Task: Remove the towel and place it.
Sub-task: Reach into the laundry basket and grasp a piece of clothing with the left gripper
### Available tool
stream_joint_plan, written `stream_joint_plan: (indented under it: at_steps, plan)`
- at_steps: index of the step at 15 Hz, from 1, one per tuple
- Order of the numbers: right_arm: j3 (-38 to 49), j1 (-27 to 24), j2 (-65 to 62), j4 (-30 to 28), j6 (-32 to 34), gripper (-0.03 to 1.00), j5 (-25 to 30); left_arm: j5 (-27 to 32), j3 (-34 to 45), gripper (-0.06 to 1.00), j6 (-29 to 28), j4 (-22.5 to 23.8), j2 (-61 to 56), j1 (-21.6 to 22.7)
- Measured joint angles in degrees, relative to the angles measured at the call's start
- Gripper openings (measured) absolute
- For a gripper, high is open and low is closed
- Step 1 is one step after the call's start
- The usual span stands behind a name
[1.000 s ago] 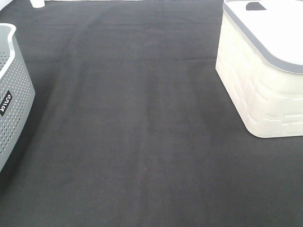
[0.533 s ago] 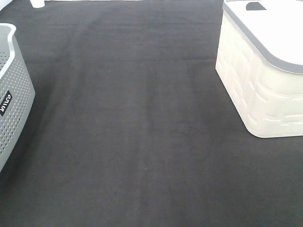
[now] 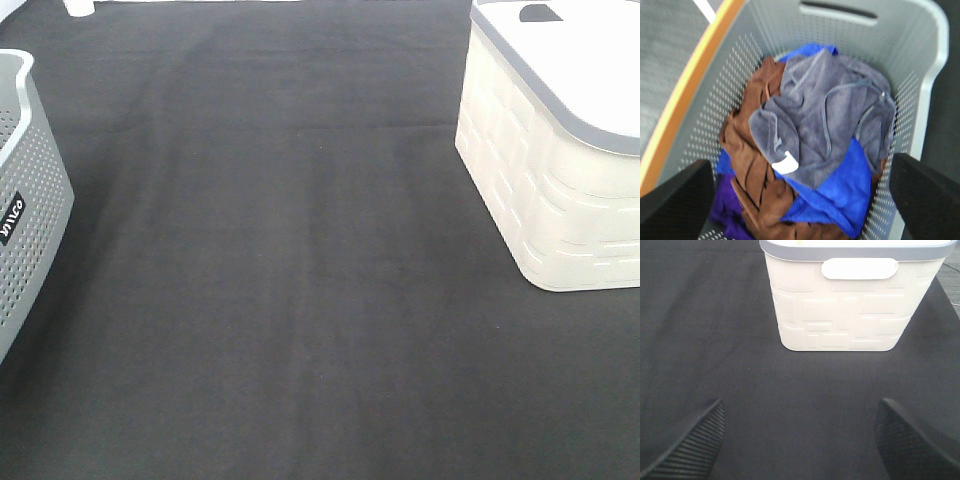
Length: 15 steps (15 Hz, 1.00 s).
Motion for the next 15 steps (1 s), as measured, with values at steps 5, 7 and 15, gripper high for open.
stream_joint_plan:
  at_steps: [5,7,15]
  plan:
    - [0.0,0.0,0.0,0.0,0.0,0.80,0.0,-0.1,-0.1,0.88,8.8,-9.3,6.1,12.8]
    - [0.0,0.0,0.0,0.0,0.0,0.80,0.0,-0.5,-0.1,0.88,9.3,-9.3,8.1,14.1]
    - [0.0,0.0,0.0,0.0,0.0,0.80,0.0,-1.8,0.3,0.87,9.5,-9.7,16.0,14.3]
